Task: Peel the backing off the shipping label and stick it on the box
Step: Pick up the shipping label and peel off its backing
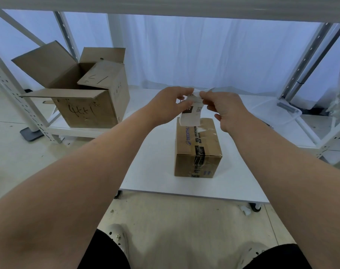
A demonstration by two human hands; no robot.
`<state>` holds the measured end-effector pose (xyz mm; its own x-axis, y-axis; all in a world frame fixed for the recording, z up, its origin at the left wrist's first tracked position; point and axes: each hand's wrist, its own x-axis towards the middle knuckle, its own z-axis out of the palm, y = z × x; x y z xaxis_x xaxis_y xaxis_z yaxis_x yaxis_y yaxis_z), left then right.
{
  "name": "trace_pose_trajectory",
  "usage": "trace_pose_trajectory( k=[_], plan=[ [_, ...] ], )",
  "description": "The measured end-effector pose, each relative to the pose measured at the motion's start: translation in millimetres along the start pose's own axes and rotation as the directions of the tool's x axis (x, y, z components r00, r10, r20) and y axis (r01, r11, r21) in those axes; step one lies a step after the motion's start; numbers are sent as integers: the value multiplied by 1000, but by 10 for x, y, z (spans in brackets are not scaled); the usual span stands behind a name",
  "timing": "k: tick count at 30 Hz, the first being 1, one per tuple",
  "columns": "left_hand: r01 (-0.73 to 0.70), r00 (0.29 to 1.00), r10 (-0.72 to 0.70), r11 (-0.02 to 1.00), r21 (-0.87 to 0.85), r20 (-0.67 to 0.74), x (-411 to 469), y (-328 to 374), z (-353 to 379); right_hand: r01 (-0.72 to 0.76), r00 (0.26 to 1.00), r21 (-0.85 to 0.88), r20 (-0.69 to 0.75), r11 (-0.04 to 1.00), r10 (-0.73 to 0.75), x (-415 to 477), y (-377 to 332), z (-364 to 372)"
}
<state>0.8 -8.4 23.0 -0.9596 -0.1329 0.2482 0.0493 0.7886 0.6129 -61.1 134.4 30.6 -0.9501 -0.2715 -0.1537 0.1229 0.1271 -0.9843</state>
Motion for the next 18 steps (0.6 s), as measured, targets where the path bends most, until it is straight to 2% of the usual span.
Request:
trace_pose_trajectory(
  k=[6, 12, 18],
  plan=[
    [91, 994, -106, 947, -308, -32, -21, 91, -6, 39, 999, 34, 17, 999, -40, 11, 2, -31],
    [138, 968, -217, 879, -457, -124, -19, 34, -29, 53, 995, 89, 75, 995, -60, 33, 6, -42],
    [135, 936, -282, 842, -523, -212, -7, 16, -81, 51, 980, 165, 181, 985, -81, 20, -6, 18]
  ],
)
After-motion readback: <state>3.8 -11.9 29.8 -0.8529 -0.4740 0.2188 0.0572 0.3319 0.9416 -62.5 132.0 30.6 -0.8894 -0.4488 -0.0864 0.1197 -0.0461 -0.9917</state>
